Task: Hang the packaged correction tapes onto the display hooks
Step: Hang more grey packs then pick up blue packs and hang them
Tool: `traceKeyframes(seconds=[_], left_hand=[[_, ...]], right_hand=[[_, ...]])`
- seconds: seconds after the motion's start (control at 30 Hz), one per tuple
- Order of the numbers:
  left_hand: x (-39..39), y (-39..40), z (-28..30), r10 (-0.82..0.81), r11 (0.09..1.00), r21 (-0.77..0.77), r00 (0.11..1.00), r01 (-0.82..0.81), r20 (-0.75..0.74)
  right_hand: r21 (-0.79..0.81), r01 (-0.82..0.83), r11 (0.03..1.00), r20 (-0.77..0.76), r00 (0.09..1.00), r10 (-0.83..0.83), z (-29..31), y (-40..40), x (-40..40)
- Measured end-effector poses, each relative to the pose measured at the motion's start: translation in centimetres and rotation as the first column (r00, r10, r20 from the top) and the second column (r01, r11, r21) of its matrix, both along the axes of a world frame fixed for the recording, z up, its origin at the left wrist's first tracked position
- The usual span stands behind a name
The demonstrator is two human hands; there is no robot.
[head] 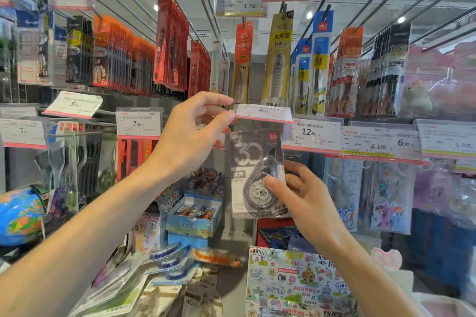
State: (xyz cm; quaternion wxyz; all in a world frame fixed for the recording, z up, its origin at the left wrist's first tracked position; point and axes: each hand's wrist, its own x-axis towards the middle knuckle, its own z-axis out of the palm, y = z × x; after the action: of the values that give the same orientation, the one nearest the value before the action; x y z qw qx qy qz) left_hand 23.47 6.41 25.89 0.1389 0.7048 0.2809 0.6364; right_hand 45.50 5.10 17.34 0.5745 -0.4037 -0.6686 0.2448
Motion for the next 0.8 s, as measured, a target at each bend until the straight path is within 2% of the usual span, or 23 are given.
traceKeyframes(seconds=[0.2, 0.43, 0.8], left_hand=[[0.0, 0.3, -2.3, 0.070, 0.996, -0.056, 0.998, -0.070, 0.004], [1.8, 2.4, -9.6, 0.105, 0.979, -0.174, 0.994, -0.105, -0.010], [3.8, 9.5, -11.4, 0.097, 0.973, -0.201, 0.993, -0.110, -0.073]], right_hand=[[0.069, 0.120, 0.990, 0.029, 0.992, -0.123, -0.6, 0.4, -0.5], [0.132, 0.188, 0.973, 0.033, 0.981, -0.194, -1.4, 1.3, -1.3], [0.035, 0.210, 0.977, 0.027, 0.977, -0.211, -1.1, 6.9, -1.4]])
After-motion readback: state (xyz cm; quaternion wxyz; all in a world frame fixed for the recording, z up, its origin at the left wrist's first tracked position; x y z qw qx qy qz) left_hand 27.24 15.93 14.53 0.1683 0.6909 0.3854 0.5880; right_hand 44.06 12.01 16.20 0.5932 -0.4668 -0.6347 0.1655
